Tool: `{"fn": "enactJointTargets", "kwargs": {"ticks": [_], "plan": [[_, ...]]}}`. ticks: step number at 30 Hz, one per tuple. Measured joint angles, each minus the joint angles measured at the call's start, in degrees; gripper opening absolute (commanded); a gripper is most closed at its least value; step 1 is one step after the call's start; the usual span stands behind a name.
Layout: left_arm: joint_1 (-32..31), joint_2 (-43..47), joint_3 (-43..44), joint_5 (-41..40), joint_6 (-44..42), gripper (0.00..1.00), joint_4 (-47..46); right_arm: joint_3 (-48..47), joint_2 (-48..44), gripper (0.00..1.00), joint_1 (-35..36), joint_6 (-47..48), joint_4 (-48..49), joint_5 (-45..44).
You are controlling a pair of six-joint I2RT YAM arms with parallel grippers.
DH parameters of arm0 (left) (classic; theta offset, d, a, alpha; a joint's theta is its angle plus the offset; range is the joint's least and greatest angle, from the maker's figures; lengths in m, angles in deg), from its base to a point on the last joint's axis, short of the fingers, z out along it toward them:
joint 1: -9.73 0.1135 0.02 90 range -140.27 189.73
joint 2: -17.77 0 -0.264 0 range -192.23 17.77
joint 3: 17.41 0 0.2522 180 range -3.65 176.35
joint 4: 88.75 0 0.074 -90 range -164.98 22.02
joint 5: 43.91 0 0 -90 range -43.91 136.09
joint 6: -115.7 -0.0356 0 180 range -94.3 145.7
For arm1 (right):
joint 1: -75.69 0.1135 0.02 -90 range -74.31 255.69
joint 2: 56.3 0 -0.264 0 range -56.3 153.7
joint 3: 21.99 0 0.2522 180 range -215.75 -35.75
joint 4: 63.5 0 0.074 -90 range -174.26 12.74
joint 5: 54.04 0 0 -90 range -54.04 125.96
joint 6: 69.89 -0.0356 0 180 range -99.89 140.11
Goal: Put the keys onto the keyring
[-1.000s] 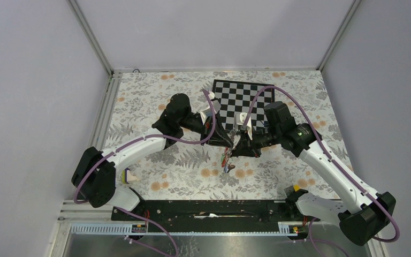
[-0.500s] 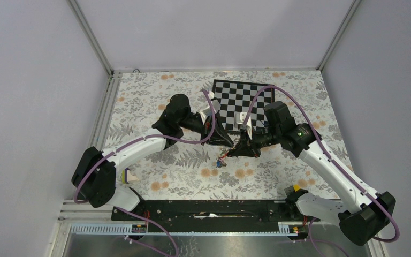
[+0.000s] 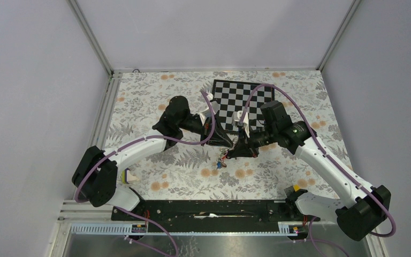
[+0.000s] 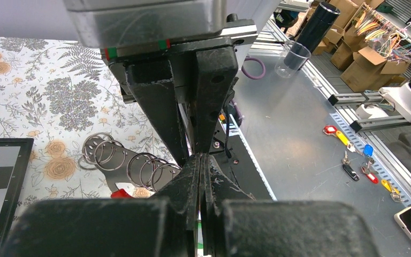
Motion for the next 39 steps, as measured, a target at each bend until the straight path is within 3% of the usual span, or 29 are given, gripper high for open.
{"fn": "enactJointTargets", "kwargs": {"ticks": [6, 11, 18, 21, 39], "plan": [[0.00, -0.09, -0.24, -0.02, 0.35, 0.00, -0.79, 0.00, 0.52, 0.13, -0.09, -1.36, 0.07, -0.11], [0.00, -0.09, -2.38, 0.02, 3.34, 0.00, -6.62, 0.04, 0.39, 0.14, -0.22, -1.70, 0.33, -0.81], [-0.13, -0.09, -3.91, -0.02, 6.99, 0.00, -13.00, 0.48, -1.46, 0.35, -1.51, -2.45, 2.40, -1.33], [-0.20, -0.09, -3.91, -0.02, 6.99, 0.00, -13.42, 0.48, -2.47, 0.38, -2.25, -2.60, 2.80, -1.31], [-0.37, -0.11, -4.13, -0.02, 6.99, 0.00, -13.20, -2.93, -4.39, 0.32, -3.21, 1.22, -0.44, 2.10]]}}
